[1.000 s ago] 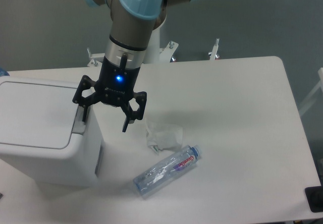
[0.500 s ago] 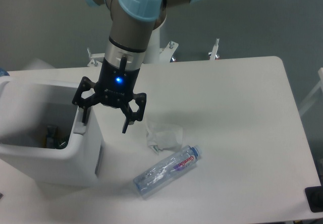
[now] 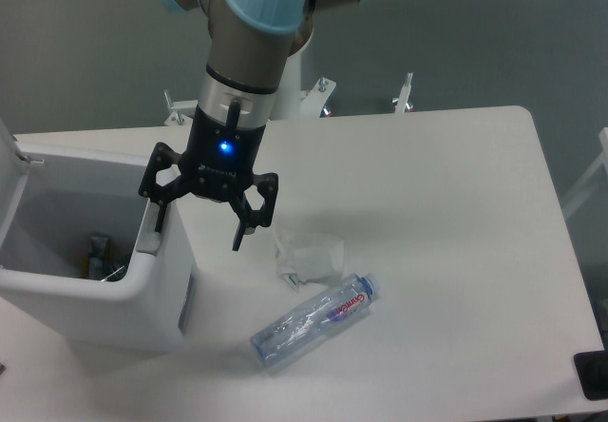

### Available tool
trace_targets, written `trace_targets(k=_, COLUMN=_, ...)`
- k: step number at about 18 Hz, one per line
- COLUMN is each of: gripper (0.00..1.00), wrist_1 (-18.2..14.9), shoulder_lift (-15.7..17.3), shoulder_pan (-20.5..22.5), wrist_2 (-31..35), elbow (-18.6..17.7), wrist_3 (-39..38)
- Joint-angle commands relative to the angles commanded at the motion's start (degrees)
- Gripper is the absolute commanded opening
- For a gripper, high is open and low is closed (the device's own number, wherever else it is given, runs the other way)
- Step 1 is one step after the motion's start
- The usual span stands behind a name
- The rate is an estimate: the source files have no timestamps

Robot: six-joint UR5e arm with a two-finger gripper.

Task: Open the trash can
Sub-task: 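Lift the gripper away from the open trash can and retract it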

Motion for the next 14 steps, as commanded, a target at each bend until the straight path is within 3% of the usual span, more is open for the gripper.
trace_targets(k=3, gripper=1.00, wrist_1=0.00, shoulder_lift=1.06, shoulder_pan=5.80, wrist_2=0.70, elbow=-0.35, wrist_3=2.97)
trace_targets(k=6, gripper=1.00, wrist_1=-0.09, shoulder_lift=1.06, shoulder_pan=11.60, wrist_2=8.23, elbow=-0.79, wrist_3=13.24)
trace_targets(k=8, gripper=1.00, wrist_1=-0.09, shoulder_lift=0.71, shoulder_pan=15.20, wrist_2=16.92, elbow=-1.66, wrist_3=20.27)
trace_targets(k=10, gripper=1.00, wrist_1=-0.35, shoulder_lift=0.53, shoulder_pan=17.67, wrist_2=19.95, elbow=-2.20, wrist_3=27.56)
trace_targets(k=14, gripper=1.00, wrist_1=0.08, shoulder_lift=-4.90, shoulder_pan=22.94, wrist_2=20.13, elbow=-0.97, wrist_3=33.74)
